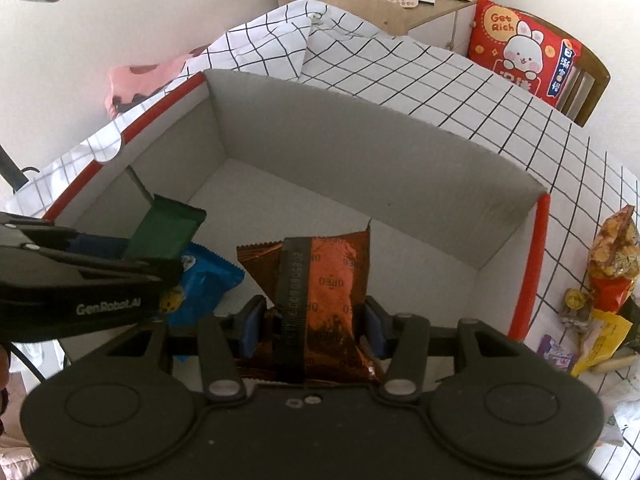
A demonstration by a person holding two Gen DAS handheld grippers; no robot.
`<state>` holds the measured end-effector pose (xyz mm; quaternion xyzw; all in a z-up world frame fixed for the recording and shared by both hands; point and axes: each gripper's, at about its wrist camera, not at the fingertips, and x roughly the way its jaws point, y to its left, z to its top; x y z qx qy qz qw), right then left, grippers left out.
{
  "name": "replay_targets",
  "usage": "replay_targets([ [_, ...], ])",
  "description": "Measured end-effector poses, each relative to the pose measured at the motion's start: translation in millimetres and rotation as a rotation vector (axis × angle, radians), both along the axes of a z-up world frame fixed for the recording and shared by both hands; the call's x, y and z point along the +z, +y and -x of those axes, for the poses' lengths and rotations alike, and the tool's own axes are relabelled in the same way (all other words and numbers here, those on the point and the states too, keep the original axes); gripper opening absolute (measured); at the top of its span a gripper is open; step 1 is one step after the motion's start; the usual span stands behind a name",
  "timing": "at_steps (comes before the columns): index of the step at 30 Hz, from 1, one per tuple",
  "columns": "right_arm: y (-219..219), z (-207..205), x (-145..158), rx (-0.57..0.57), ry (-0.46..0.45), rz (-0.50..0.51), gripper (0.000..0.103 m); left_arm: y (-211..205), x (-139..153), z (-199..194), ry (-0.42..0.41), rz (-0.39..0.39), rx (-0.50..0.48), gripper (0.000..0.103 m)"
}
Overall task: Organize snacks
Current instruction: 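Lower both snacks into the box and open both grippers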
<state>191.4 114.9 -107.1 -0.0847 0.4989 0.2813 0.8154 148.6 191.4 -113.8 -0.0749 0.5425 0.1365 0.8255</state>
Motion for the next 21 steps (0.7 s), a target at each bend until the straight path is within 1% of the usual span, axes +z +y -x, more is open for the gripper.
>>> replay_targets([
  [3, 0.8, 1.7, 0.1, 0.0, -0.002, 0.003, 0.052, -1.0, -1.1, 0.5, 0.001, -0.002, -0.001, 0.043],
  [5, -0.1, 2.1, 1.2, 0.0, -0.008, 0.001, 0.056, -1.8, -0.4, 1.9, -0.004, -0.001, 0.001, 0.043],
  [6, -0.8, 2.5, 2.4, -0.001, -0.013, -0.001, 0.057, -1.8, -0.1, 2.3, -0.005, 0.001, 0.002, 0.044],
  [8, -2.1, 3.5, 4.4, -0.009, -0.025, -0.001, 0.063, -2.6, 2.0, 4.9, -0.014, 0.001, 0.004, 0.044],
  [9, -3.5, 4.1, 5.5, -0.013, -0.03, -0.003, 0.064, -3.2, 3.7, 6.5, -0.02, -0.003, 0.003, 0.044],
  [11, -6.2, 4.8, 7.3, -0.02, -0.029, -0.011, 0.064, -4.1, 7.3, 9.0, -0.034, -0.009, -0.004, 0.048],
  [13, -9.0, 6.0, 9.4, -0.029, -0.026, -0.02, 0.064, -5.6, 12.0, 12.3, -0.049, -0.012, -0.007, 0.054],
  [15, -12.5, 7.9, 13.1, -0.035, -0.025, -0.037, 0.064, -6.9, 16.9, 15.5, -0.065, -0.01, -0.012, 0.054],
  [18, -17.5, 13.1, 21.3, -0.038, -0.038, -0.056, 0.069, -9.6, 24.9, 22.1, -0.085, -0.012, -0.02, 0.054],
  [21, -23.8, 17.7, 29.7, -0.042, -0.043, -0.08, 0.069, -12.2, 32.3, 27.8, -0.105, -0.011, -0.028, 0.054],
])
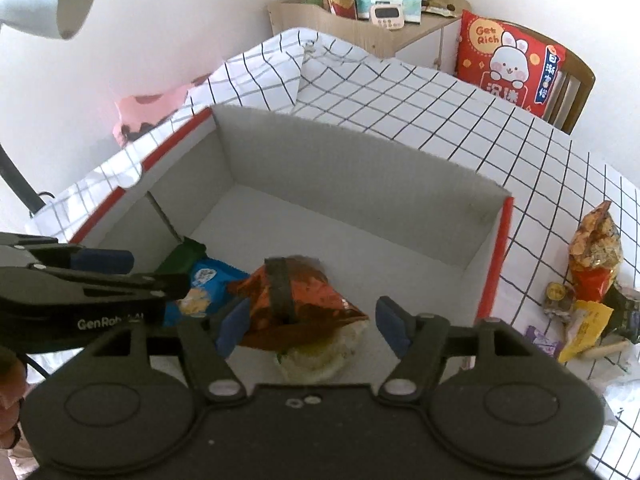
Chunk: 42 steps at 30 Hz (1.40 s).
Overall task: Organize snacks
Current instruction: 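Lower both snacks into the box and open both grippers, then withdraw both tools from the box back toward the snack pile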
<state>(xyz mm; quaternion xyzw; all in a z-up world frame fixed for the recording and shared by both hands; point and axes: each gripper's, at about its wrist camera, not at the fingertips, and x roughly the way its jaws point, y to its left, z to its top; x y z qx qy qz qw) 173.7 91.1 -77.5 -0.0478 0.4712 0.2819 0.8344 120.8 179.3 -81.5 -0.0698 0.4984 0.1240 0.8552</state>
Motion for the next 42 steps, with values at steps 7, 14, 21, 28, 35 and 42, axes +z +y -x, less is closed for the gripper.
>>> replay_targets([
  [7, -20.6, 11.3, 18.9, -0.019, -0.012, -0.055, 0.073, -13.0, 18.5, 12.0, -0.054, 0.003, -0.027, 0.054],
  [14, -51.1, 24.7, 41.0, -0.042, -0.033, -0.115, 0.076, -41.6, 44.5, 27.4, -0.127, -0.002, -0.074, 0.054],
  [21, -87.0, 35.4, 53.4, -0.085, -0.046, -0.154, 0.078, -76.2, 60.2, 32.4, -0.172, 0.002, -0.135, 0.054],
  [28, -135.9, 48.6, 59.1, -0.14, -0.059, -0.192, 0.083, -114.4, 64.4, 29.9, -0.19, 0.028, -0.2, 0.061],
  [35, -188.4, 56.3, 56.5, -0.22, -0.072, -0.205, 0.091, -157.3, 59.5, 22.5, -0.195, 0.051, -0.268, 0.065],
  [42, -241.0, 55.7, 45.9, -0.317, -0.082, -0.217, 0.096, -196.1, 51.9, 8.3, -0.196, 0.077, -0.297, 0.074],
])
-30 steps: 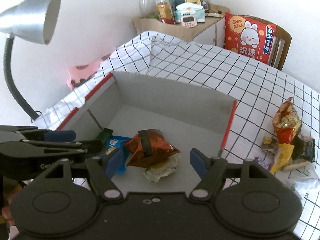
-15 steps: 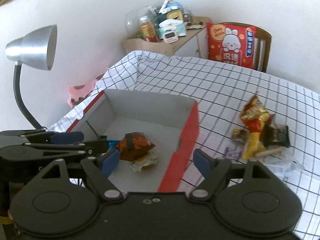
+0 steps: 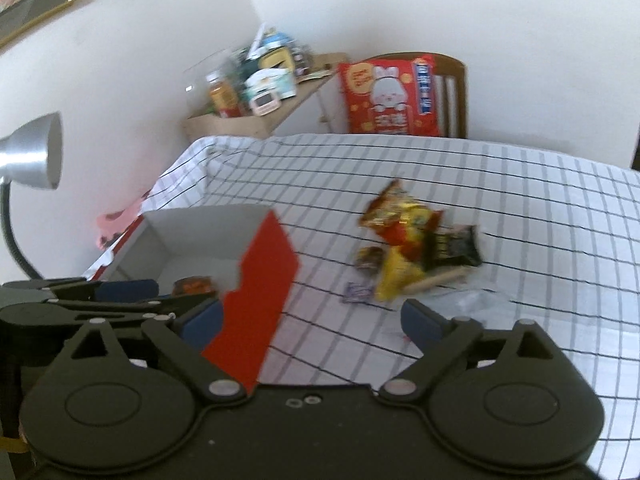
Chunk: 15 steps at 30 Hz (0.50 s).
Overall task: Organize snacks
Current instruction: 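Withdraw both tools from the box back toward the snack pile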
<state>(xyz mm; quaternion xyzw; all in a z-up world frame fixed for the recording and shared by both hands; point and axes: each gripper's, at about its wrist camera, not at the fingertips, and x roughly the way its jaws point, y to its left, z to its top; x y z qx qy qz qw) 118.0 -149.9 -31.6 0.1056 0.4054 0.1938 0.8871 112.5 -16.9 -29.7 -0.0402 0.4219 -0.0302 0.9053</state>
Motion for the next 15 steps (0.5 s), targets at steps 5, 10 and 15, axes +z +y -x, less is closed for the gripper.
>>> replay_targets([
  [5, -33.2, -5.4, -14.8, -0.066, 0.028, 0.006, 0.099, -22.7, -11.1, -16.1, 0.004, 0.023, 0.009, 0.076],
  [10, -61.5, -14.3, -27.6, -0.127, 0.049, 0.019, 0.1, -48.4, -20.1, -32.9, 0.021, 0.015, 0.015, 0.076],
  [15, -92.3, -31.5, -37.4, -0.192, 0.073, 0.026, 0.1, -66.7, -27.8, -54.5, 0.04, 0.005, 0.032, 0.076],
])
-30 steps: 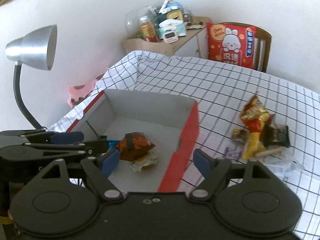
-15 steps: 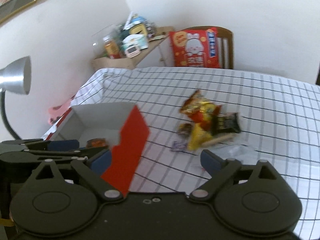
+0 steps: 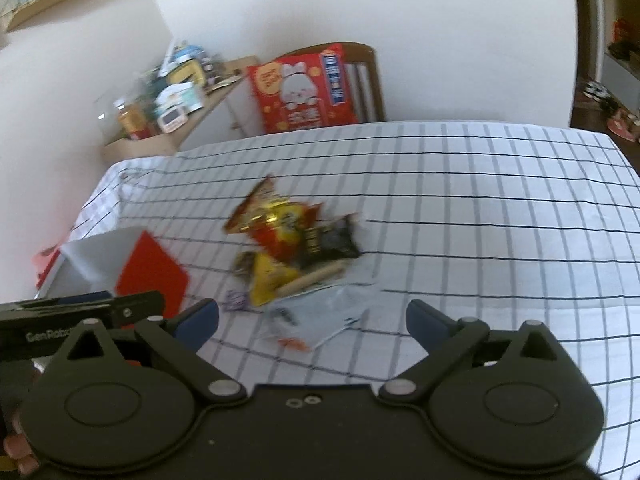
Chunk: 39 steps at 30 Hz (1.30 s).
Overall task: Organize snacks
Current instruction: 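Withdraw both tools from the box back toward the snack pile, then grasp the yellow packet with left gripper while right gripper grasps the white packet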
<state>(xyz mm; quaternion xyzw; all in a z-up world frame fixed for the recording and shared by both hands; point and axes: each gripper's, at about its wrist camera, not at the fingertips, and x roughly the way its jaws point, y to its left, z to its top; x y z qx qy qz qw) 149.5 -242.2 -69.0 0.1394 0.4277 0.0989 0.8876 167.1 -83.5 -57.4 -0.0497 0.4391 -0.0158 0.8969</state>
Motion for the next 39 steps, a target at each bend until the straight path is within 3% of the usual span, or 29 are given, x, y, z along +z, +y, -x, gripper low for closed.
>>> replay_targets([
  [12, -32.9, -56.9, -42.2, -0.12, 0.171, -0.066, 0.098, -28.5, -35.4, -61.5, 0.075, -0.014, 0.007, 0.076],
  [22, -18.9, -83.2, -81.5, -0.158, 0.283, -0.128, 0.087, -27.9, -74.4, -96.8, 0.157, 0.0, 0.038, 0.076],
  [28, -11.8, -92.0, -92.0, -0.144, 0.302, -0.153, 0.078, -24.3, -90.2, -109.6, 0.184, 0.022, 0.048, 0.074],
  [39, -8.3, -94.5, -100.4, -0.127, 0.303, -0.227, 0.043, -25.2, -100.4, -115.9, 0.203, 0.046, 0.022, 0.041],
])
